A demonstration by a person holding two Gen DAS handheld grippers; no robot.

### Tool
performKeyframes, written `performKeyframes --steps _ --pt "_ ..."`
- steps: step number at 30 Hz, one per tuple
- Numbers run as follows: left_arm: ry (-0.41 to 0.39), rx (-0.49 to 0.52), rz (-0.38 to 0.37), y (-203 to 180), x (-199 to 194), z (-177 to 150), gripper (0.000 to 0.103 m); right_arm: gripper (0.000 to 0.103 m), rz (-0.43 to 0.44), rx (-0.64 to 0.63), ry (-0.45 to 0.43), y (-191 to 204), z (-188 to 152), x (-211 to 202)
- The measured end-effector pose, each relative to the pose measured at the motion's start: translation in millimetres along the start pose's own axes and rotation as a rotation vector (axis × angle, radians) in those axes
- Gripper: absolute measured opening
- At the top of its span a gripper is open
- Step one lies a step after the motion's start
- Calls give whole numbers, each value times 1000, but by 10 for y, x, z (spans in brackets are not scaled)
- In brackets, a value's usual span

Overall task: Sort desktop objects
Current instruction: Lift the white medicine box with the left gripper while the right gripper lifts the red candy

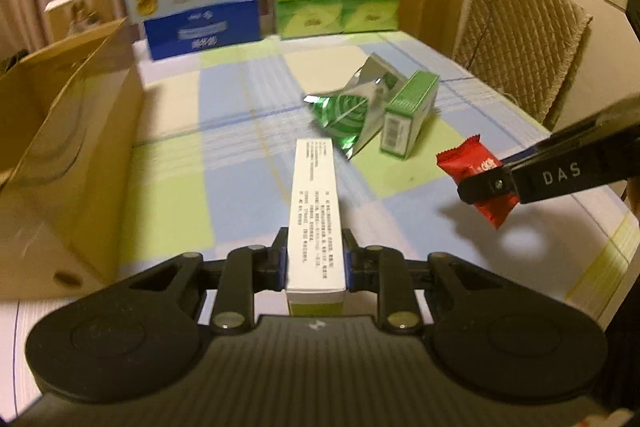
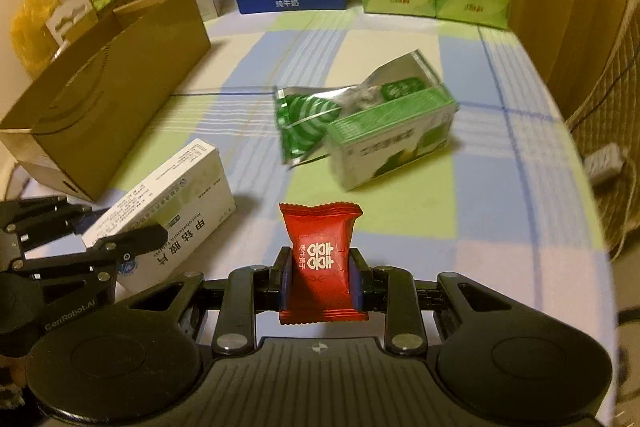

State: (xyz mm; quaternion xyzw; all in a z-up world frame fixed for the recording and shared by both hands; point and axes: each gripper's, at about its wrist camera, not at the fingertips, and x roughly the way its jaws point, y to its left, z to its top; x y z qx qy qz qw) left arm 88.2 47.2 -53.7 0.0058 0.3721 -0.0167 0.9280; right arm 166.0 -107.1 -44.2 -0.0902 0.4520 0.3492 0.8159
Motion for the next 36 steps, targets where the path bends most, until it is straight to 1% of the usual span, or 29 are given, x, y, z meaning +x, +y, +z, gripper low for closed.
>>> performKeyframes --steps 3,6,9,11,21,24,25,30,36 --pt "9 -10 1 72 -15 -101 21 25 20 30 -5 103 -81 112" --pt "-11 -7 5 116 -47 -156 26 25 18 4 -29 182 -150 199" --pt "-13 -9 -3 131 -31 -189 27 25 3 -22 -55 218 -170 230" --pt "-11 -9 -6 131 12 -209 27 25 9 -26 -73 219 -166 240" --pt "-4 -35 -15 114 172 -212 27 25 3 -18 -78 186 -182 354" --pt "-5 -32 -14 98 202 -193 25 25 6 -21 -74 195 -187 370" --pt "-4 -32 -15 95 207 -192 20 25 7 -22 -73 191 -189 375" --pt "-3 -36 -17 73 186 -192 20 25 5 -17 -76 185 -191 366" --pt "-31 -29 -15 77 126 -192 19 25 9 -25 -81 208 -184 363"
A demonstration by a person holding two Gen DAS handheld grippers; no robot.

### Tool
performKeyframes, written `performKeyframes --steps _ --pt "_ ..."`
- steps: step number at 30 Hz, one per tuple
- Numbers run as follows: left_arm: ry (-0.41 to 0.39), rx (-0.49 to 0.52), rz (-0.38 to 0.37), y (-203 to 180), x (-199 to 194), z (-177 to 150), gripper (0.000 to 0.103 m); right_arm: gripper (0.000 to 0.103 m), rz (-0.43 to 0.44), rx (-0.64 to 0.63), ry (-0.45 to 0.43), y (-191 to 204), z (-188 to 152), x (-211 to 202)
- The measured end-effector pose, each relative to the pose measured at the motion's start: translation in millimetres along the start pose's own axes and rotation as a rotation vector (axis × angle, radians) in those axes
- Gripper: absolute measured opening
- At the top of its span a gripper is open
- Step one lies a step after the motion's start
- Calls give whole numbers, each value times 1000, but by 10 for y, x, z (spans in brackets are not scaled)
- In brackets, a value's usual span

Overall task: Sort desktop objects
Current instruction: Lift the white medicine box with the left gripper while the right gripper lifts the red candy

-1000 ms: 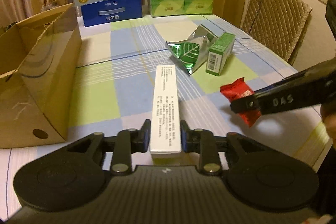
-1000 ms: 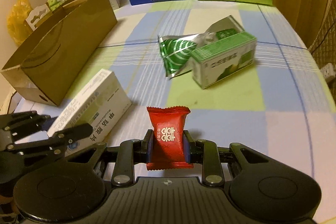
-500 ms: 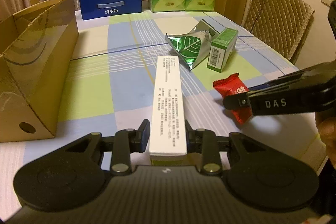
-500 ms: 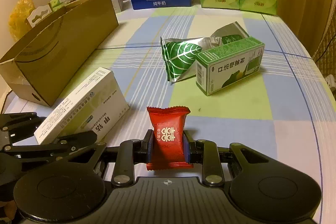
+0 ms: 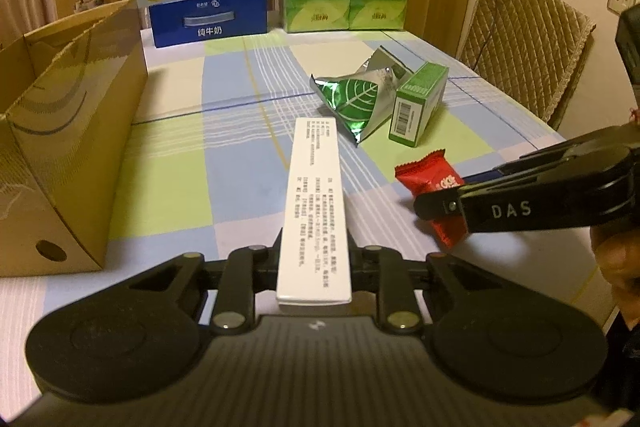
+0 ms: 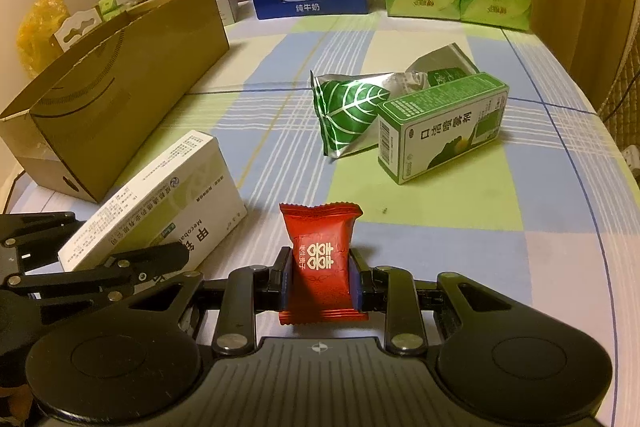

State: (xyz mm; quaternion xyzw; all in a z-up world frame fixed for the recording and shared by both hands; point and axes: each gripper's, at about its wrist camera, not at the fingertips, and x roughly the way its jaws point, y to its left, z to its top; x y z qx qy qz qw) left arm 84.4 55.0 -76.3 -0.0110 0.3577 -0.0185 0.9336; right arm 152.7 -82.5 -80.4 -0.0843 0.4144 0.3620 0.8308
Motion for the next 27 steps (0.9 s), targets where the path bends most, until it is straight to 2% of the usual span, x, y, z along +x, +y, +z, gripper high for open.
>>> performKeyframes --steps 18,27 --pt "-27 -33 11 36 -97 58 19 25 13 -3 -9 44 8 -24" --pt "-69 -29 18 18 -343 248 19 25 0 7 -36 147 47 -292"
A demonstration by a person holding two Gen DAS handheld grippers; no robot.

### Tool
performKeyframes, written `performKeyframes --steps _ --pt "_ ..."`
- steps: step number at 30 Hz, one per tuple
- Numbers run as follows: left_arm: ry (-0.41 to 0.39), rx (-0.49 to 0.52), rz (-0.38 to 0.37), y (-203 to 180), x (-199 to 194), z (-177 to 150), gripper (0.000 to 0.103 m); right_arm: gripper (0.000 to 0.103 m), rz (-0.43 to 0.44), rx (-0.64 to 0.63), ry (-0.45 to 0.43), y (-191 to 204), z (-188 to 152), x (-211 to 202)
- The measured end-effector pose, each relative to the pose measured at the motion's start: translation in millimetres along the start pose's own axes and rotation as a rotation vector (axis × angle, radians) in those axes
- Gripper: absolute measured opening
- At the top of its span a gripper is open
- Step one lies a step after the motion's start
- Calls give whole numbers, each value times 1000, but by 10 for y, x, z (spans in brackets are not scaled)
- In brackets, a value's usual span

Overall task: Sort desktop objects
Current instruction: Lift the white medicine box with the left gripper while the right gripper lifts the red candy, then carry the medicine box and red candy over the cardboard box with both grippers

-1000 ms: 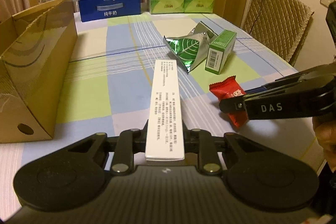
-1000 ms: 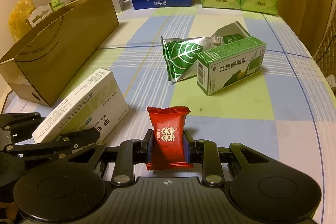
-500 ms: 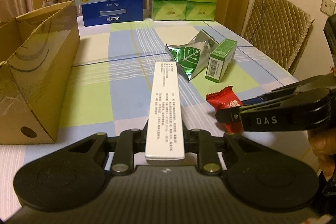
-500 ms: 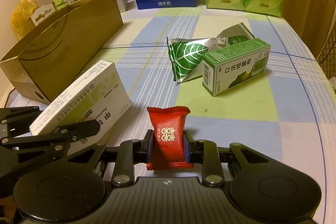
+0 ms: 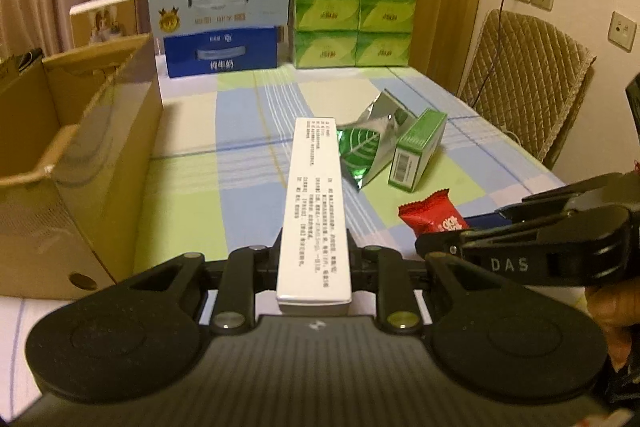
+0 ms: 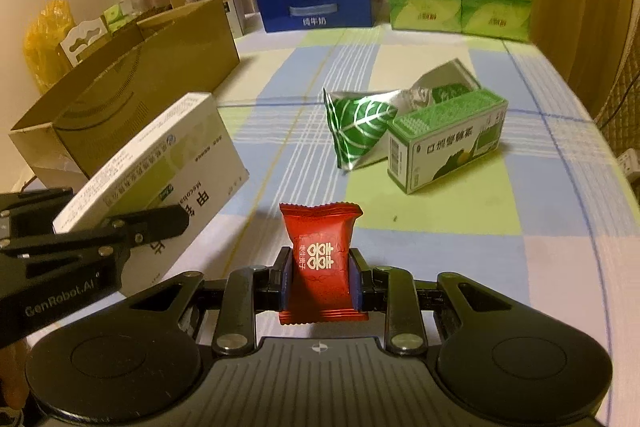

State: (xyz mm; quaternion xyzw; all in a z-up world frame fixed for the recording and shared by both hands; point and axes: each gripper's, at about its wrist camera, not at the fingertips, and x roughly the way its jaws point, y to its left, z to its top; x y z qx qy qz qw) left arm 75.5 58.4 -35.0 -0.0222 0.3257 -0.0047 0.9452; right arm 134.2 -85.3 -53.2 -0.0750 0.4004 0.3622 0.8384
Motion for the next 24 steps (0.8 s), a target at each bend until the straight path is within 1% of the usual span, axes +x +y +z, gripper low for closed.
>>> performKeyframes --steps 6,12,18,24 --pt "-20 -15 15 14 -280 89 19 25 1 -24 -29 157 35 -253" --pt "-50 -29 42 90 -576 224 19 25 10 -55 -72 329 141 -491" --pt "-86 -28 82 224 -883 377 19 25 59 -72 -111 533 328 -689" --pt "-124 -29 132 516 -1172 541 19 25 106 -129 -153 856 605 -749"
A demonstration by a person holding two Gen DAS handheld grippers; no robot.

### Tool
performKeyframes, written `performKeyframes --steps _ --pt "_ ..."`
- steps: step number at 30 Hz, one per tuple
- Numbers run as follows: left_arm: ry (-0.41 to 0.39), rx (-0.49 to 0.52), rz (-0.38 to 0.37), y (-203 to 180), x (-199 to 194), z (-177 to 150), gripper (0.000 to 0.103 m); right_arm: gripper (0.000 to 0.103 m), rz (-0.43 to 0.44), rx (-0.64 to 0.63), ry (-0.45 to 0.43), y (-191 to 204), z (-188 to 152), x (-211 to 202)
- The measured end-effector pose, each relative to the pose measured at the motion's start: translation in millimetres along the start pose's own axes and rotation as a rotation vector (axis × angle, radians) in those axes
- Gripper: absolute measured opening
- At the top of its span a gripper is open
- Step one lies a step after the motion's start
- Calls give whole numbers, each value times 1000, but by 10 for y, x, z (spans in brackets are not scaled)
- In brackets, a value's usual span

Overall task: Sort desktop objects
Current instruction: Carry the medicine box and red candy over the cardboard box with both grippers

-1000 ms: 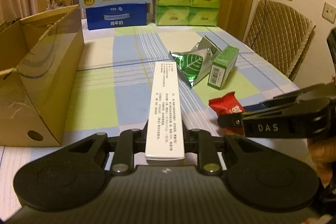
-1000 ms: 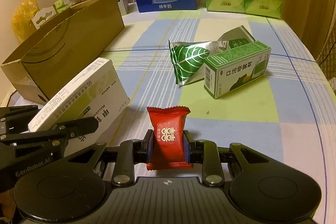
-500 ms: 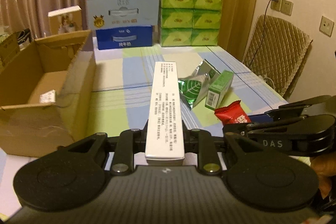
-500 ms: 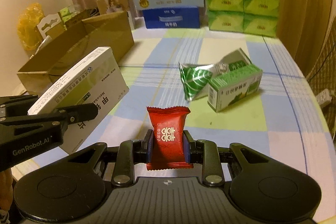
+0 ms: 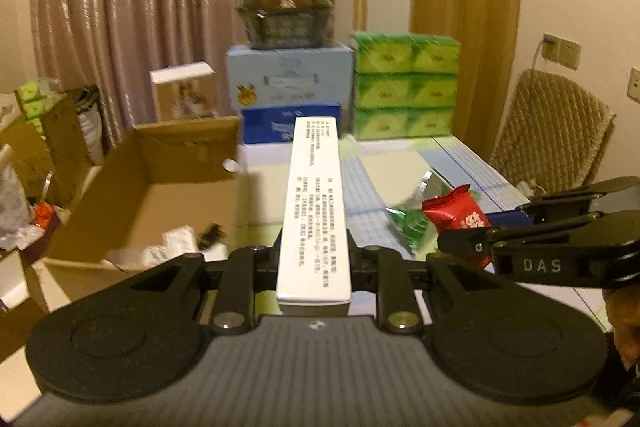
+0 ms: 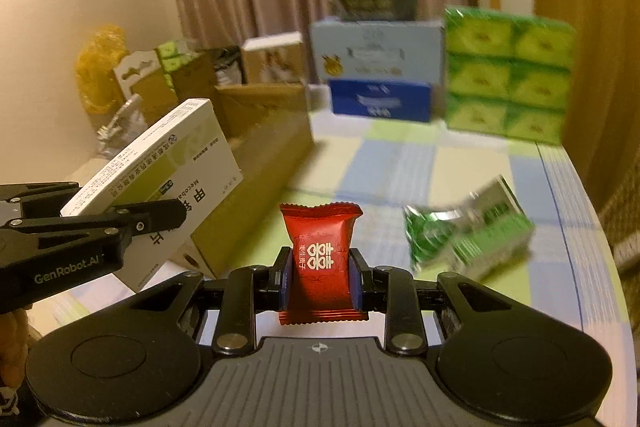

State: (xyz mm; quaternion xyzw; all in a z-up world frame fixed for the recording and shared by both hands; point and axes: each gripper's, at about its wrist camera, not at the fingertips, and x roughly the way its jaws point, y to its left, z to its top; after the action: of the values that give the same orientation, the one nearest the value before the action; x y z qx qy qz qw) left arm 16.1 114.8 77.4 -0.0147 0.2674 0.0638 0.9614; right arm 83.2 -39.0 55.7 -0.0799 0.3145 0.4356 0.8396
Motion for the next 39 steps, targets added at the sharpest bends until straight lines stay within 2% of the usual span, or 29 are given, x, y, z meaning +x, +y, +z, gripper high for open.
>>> performKeyframes --steps 9,18,25,31,39 --pt "-27 -17 104 812 -80 260 19 25 113 -59 -16 549 497 388" --pt "2 -51 156 1592 266 361 19 25 165 -122 14 1013 854 1051" --pt "41 -61 158 1813 625 277 19 25 169 -130 43 1081 932 1413" --pt "70 -103 130 1913 896 189 23 25 170 -121 58 1068 934 1588" --pt "53 -109 158 1964 822 130 28 25 169 -117 75 1041 870 1658"
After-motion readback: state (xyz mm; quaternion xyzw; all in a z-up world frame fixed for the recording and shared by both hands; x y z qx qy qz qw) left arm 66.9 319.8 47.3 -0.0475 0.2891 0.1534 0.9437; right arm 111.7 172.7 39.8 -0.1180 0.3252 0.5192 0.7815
